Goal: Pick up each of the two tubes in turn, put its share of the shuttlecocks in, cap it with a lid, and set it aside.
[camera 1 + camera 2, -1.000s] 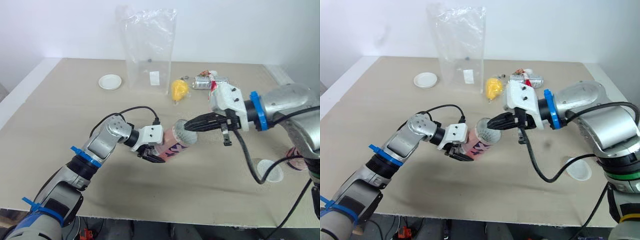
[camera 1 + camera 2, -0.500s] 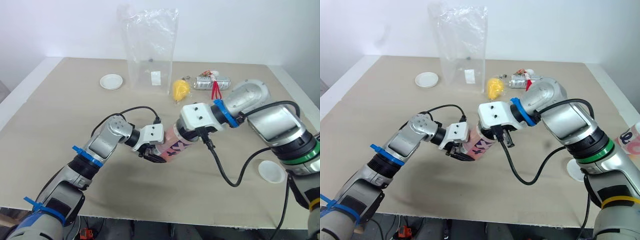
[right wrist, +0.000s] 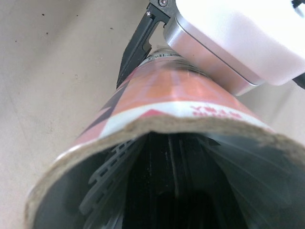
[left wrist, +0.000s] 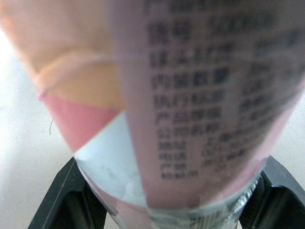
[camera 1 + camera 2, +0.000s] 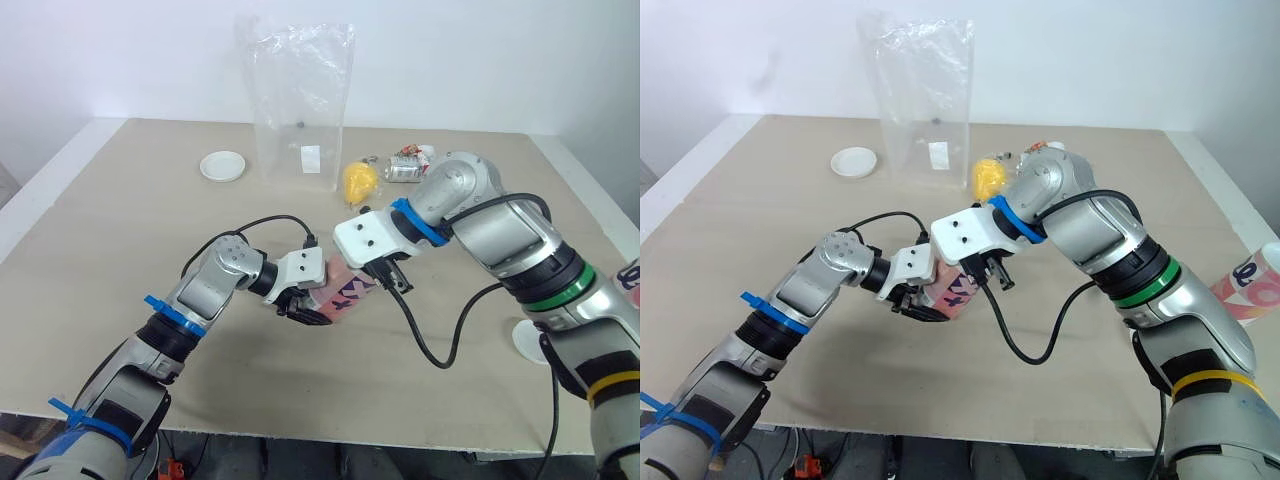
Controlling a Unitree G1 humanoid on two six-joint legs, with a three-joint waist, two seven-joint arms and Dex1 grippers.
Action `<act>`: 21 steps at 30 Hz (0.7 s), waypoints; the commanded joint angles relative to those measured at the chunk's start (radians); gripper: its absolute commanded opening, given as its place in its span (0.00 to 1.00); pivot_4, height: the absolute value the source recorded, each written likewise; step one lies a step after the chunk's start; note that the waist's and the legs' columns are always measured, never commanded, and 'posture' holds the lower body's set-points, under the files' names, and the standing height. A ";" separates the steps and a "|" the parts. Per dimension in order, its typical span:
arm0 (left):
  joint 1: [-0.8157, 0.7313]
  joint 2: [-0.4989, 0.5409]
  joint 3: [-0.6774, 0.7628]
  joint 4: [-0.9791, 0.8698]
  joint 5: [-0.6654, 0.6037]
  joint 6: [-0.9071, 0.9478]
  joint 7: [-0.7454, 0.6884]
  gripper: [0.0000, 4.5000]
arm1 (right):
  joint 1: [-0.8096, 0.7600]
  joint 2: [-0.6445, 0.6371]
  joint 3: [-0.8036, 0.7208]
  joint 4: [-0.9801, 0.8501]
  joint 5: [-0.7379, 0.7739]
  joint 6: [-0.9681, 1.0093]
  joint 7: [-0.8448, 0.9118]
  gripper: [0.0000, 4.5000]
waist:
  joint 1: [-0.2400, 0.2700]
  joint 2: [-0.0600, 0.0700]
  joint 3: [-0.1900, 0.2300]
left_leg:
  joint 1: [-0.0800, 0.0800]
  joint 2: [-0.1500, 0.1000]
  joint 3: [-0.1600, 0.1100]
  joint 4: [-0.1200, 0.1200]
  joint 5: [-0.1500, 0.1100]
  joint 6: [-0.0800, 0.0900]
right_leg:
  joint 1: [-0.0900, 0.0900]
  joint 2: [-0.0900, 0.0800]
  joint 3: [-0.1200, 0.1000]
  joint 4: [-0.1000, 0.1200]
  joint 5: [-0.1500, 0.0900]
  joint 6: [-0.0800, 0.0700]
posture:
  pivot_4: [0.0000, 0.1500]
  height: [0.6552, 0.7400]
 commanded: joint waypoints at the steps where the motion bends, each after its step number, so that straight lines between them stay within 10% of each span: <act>1: 0.018 -0.006 -0.029 -0.019 0.010 0.004 0.002 0.65 | 0.021 0.019 0.071 0.032 -0.023 -0.030 0.042 0.01 | 0.000 0.000 0.000 | 0.000 0.000 0.000 0.000 0.000 0.000 | 0.000 0.000 0.000 0.000 0.000 0.000 | 1.00 1.00; 21: 0.042 0.018 -0.023 -0.023 0.018 -0.014 -0.004 0.65 | -0.029 -0.090 -0.154 -0.049 0.350 0.189 0.042 0.01 | 0.001 -0.001 0.000 | -0.004 -0.001 -0.003 -0.003 -0.002 -0.001 | -0.003 0.000 -0.001 0.001 -0.001 -0.001 | 1.00 1.00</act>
